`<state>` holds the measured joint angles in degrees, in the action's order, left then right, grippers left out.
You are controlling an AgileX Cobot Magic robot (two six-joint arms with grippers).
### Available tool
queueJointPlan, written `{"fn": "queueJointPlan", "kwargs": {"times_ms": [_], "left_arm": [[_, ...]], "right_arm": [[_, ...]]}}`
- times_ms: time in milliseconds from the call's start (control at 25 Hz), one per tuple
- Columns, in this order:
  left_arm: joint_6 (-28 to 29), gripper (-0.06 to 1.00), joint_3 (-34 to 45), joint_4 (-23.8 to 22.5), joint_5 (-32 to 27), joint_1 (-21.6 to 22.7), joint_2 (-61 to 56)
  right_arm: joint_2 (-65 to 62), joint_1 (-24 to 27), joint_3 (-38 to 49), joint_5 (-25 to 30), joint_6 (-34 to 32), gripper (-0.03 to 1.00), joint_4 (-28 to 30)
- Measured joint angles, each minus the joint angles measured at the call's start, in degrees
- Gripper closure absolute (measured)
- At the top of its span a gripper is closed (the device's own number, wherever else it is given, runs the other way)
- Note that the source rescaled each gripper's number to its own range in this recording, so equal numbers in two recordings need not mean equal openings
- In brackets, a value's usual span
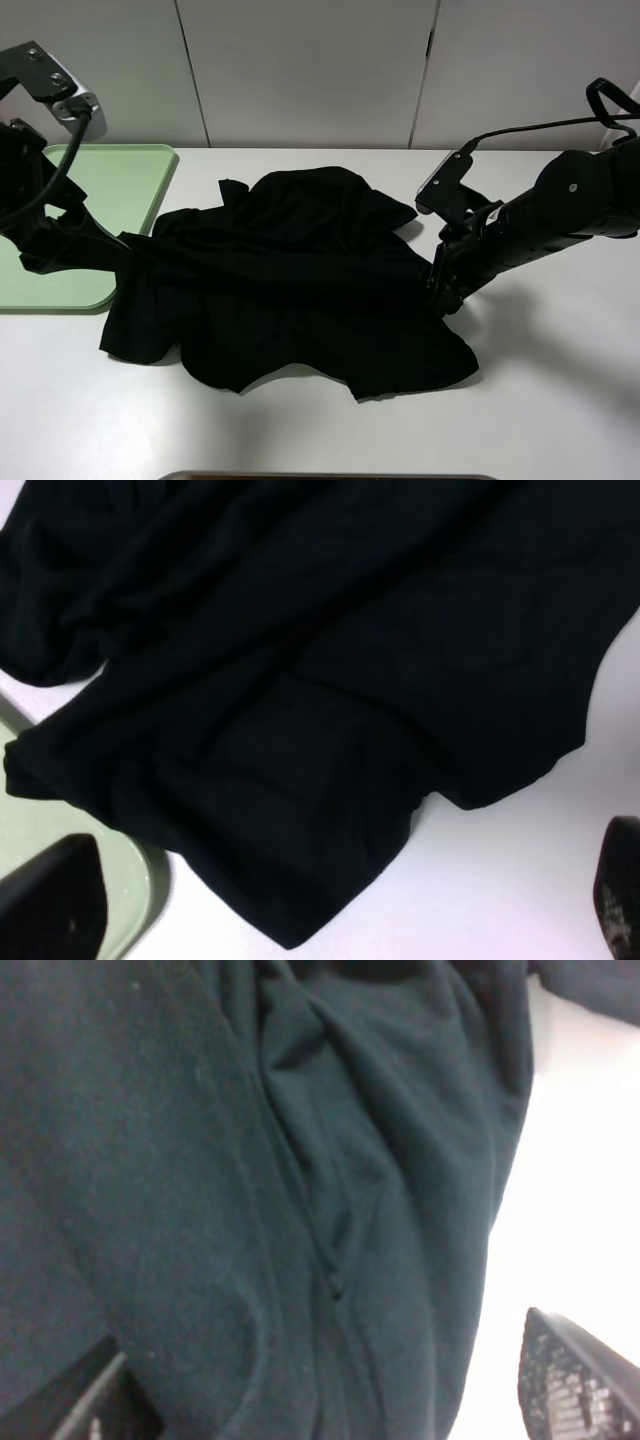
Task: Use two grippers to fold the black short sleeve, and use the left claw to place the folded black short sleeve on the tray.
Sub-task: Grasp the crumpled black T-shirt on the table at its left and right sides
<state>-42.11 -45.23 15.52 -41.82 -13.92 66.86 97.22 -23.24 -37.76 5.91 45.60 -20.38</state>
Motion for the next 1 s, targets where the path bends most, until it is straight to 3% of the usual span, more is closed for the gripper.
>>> {"fn": "queueJointPlan", "kwargs": {"times_ms": [80, 200, 240, 400, 800, 1000], "left_arm": [[0.0, -0.03, 0.0, 0.0, 0.0, 0.0, 0.0], [0.0, -0.03, 0.0, 0.0, 0.0, 0.0, 0.0], [0.0, -0.03, 0.0, 0.0, 0.0, 0.0, 0.0], [0.0, -0.03, 0.0, 0.0, 0.0, 0.0, 0.0], [-2.8, -0.03, 0.0, -0.4, 3.5, 0.0, 1.0], [-3.7, -0.03, 0.0, -6.8, 4.2, 0.0, 5.3]], "right_arm": [[0.0, 0.0, 0.0, 1.2, 0.0, 0.34, 0.0], [0.0, 0.0, 0.0, 3.1, 0.0, 0.63, 0.0], [0.0, 0.0, 0.0, 3.1, 0.0, 0.63, 0.0], [0.0, 0.0, 0.0, 4.1, 0.0, 0.97, 0.0], [0.0, 0.0, 0.0, 4.6, 0.0, 0.97, 0.0], [0.0, 0.0, 0.0, 4.6, -0.4, 0.97, 0.0]]}}
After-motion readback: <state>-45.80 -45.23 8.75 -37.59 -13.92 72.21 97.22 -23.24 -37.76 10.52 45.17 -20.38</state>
